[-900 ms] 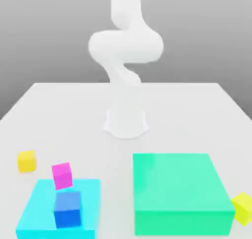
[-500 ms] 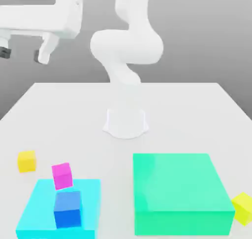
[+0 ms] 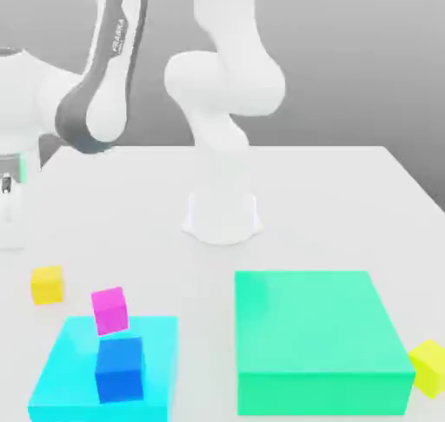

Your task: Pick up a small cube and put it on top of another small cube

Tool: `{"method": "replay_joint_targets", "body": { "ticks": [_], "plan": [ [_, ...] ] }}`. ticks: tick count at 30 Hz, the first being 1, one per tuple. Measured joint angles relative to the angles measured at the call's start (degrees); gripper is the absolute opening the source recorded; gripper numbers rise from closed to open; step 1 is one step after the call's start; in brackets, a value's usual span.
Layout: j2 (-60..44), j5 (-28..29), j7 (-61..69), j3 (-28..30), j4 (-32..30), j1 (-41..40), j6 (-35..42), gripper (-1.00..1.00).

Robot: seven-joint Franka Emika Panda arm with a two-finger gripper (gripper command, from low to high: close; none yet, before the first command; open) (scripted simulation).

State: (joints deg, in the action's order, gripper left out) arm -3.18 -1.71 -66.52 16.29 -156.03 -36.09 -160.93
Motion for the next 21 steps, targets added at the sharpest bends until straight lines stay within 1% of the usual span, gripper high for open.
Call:
{"method": "replay_joint_targets", "body": {
  "ticks": [2, 4, 7, 8, 15, 17, 21],
  "plan": [
    [-3.82, -4.54, 2.55, -1.69, -0.3, -1.56, -2.58, 0.0],
    [-7.91, -8.39, 5.18, -4.58, 0.3, -3.75, -5.64, 0.0],
    [-14.06, -11.97, 7.95, -9.5, 1.52, -7.9, -10.52, 0.0],
    [-15.33, -12.47, 8.38, -10.46, 1.78, -8.76, -11.55, -1.0],
    [-15.25, -12.22, 8.14, -10.59, 1.75, -8.91, -11.53, -1.0],
    [-12.13, -10.38, 6.65, -8.63, 1.09, -7.38, -9.05, -1.0],
    [-4.08, -3.57, 1.61, -5.07, -0.61, -5.39, -2.83, -1.0]
  ]
}}
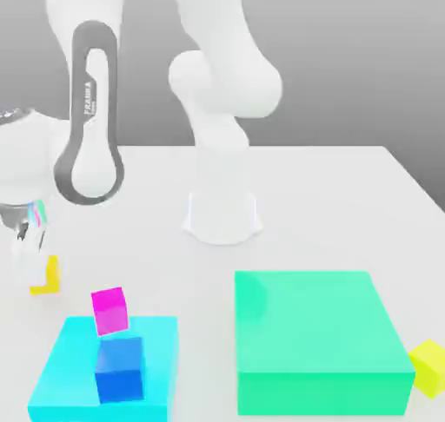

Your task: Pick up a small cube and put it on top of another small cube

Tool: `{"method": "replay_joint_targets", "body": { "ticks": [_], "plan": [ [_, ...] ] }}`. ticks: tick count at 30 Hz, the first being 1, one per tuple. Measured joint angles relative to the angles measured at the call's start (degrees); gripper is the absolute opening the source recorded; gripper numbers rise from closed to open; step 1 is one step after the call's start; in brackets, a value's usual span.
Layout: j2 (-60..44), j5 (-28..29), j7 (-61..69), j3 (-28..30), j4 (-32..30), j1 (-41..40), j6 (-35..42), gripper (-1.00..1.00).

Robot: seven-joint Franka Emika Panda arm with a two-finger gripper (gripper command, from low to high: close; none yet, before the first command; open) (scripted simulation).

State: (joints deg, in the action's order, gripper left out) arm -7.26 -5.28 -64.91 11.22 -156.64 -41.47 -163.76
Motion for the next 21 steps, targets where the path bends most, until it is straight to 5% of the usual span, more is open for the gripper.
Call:
{"method": "replay_joint_targets", "body": {
  "ticks": [13, 17, 18, 21],
  "plan": [
    [5.03, 5.09, -34.63, -11.26, 19.27, 24.81, 24.04, -1.0],
    [0.23, 5.36, -38.3, -11.61, 20.39, 26.6, 20.37, -1.0],
    [-1.37, 5.35, -38.4, -11.62, 20.12, 26.62, 18.49, 1.0],
    [-1.37, 5.35, -38.4, -11.62, 20.12, 26.62, 18.49, 1.0]
  ]
}}
